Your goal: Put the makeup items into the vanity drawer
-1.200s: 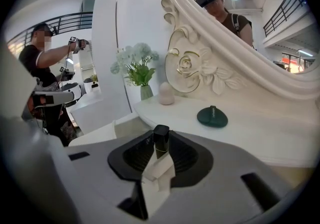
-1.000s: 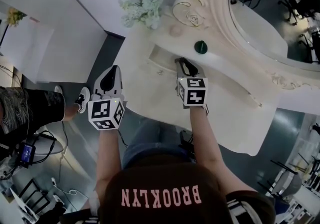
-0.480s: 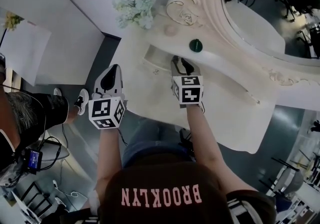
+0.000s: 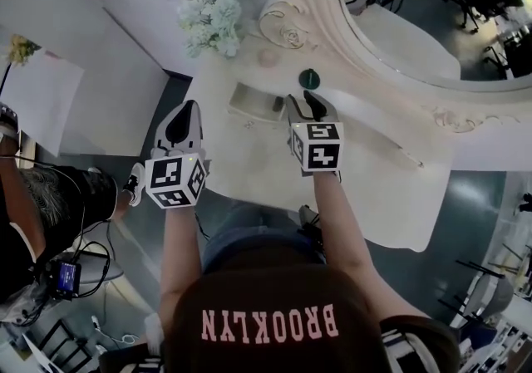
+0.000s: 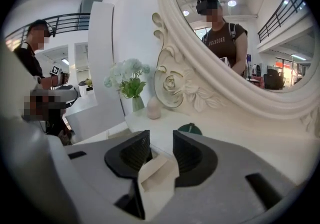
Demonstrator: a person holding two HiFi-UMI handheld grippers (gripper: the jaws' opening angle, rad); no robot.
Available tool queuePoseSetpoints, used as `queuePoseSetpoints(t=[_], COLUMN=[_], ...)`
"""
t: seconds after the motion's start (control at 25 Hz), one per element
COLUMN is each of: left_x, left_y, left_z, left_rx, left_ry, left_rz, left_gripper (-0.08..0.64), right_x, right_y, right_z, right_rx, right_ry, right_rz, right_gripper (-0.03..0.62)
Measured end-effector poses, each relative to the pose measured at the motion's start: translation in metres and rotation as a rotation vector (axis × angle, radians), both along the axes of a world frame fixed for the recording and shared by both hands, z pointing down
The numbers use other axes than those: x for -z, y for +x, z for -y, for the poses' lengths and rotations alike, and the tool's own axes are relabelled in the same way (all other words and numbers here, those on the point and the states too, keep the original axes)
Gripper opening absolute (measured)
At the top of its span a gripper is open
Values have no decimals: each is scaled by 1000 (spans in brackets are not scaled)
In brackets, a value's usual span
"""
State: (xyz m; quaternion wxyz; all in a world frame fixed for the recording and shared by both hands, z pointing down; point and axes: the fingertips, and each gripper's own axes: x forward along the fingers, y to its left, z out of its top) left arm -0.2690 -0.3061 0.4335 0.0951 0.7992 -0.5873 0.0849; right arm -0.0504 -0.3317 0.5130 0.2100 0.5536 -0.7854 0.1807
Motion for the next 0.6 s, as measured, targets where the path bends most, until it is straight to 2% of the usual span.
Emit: queuePoseSetpoints(t=[0.24, 0.6], left_x=[21, 21], left_y=[13, 22], left_z=[9, 17], left_rx=[-14, -18], left_ry=[48, 49], left_rz=[-4, 9], left_gripper=[6, 6], right_x=[32, 10], right_y=[25, 37], right_z=[6, 20], right_rx=[-40, -48], right_ry=[83, 41], right_rz=[10, -44], right_gripper=[133, 141])
